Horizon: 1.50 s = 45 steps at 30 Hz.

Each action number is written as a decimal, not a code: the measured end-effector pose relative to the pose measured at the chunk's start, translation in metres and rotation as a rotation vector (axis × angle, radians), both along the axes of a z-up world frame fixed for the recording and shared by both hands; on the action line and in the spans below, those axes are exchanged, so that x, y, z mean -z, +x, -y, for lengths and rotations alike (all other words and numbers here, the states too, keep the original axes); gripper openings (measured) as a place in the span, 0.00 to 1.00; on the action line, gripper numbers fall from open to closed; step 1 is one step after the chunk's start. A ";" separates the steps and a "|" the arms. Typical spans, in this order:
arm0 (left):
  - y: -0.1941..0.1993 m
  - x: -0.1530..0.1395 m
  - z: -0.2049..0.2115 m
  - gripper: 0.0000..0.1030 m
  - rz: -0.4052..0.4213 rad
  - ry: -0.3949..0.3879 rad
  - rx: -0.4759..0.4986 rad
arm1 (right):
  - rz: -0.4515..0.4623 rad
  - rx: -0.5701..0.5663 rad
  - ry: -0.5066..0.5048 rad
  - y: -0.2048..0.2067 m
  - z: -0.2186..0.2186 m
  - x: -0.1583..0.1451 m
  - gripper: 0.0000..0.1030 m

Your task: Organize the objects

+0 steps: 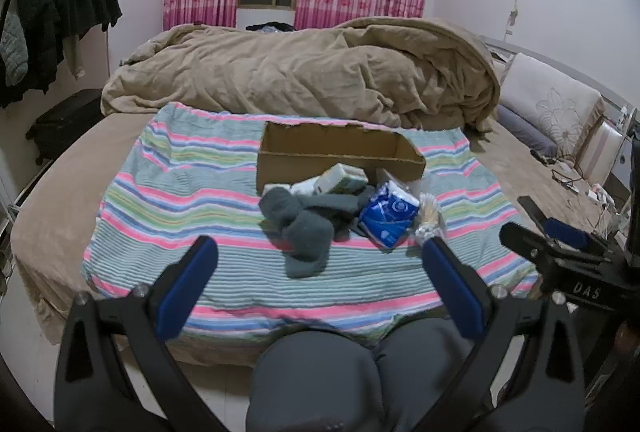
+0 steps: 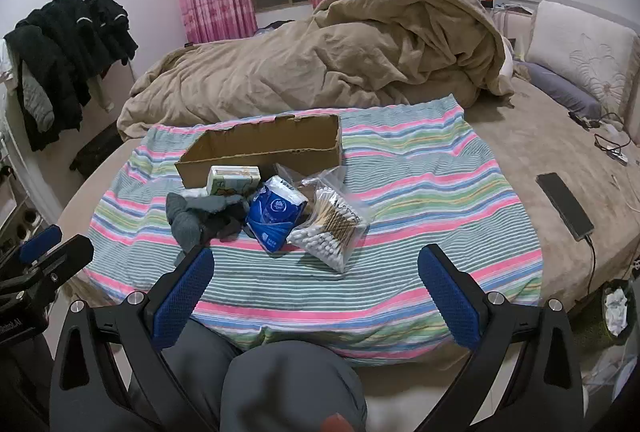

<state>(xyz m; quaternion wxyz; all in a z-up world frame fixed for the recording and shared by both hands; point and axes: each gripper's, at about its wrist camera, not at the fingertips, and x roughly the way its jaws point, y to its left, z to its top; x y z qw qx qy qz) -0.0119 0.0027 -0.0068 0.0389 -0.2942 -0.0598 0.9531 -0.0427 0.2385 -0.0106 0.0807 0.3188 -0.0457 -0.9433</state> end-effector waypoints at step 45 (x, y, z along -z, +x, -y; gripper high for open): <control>0.002 0.003 0.000 0.99 0.005 0.023 0.033 | 0.018 -0.034 -0.009 0.000 0.010 0.005 1.00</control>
